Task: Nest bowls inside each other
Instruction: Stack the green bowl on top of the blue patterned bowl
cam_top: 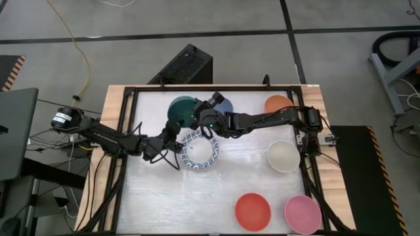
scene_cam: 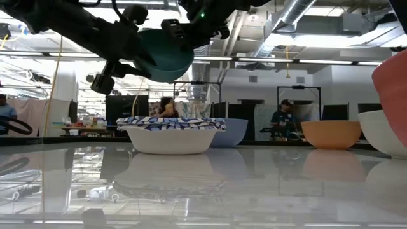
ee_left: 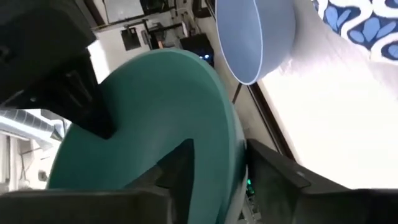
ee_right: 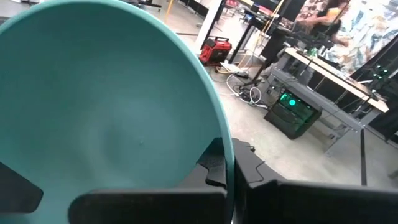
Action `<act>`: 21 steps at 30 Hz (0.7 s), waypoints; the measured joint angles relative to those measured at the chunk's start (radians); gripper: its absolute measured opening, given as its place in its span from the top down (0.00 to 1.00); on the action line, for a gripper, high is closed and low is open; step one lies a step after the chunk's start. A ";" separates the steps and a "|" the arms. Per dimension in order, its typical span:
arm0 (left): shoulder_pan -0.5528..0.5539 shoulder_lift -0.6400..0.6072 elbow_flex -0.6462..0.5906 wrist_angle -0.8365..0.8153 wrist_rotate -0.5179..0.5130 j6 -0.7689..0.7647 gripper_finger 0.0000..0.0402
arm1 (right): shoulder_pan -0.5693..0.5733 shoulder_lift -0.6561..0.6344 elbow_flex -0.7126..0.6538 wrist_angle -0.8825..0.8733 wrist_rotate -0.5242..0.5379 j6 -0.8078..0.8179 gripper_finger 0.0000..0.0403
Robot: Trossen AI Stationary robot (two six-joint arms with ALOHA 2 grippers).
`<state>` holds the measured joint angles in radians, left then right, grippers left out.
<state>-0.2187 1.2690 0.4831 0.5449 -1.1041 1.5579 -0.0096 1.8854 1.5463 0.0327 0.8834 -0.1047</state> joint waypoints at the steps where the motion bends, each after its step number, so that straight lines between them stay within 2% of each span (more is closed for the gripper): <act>1: -0.006 0.000 0.000 -0.001 0.000 -0.007 0.64 | 0.000 0.000 0.000 -0.001 -0.002 0.000 0.98; 6: -0.063 0.000 0.000 -0.005 -0.058 -0.033 0.53 | -0.004 0.000 -0.001 -0.018 -0.003 -0.001 0.98; 11: -0.154 0.000 0.000 0.010 -0.078 -0.056 0.49 | -0.028 0.000 -0.002 -0.052 -0.009 0.009 0.98; 17: -0.260 0.000 0.000 0.137 -0.105 -0.090 0.48 | -0.073 -0.003 -0.002 -0.097 -0.101 0.066 0.98; 21: -0.325 -0.011 0.000 0.285 -0.135 -0.105 0.48 | -0.108 -0.030 -0.002 -0.189 -0.222 0.136 0.98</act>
<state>-0.5438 1.2584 0.4831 0.8296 -1.2396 1.4524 -0.1178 1.8552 1.5442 -0.1561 0.6616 0.0312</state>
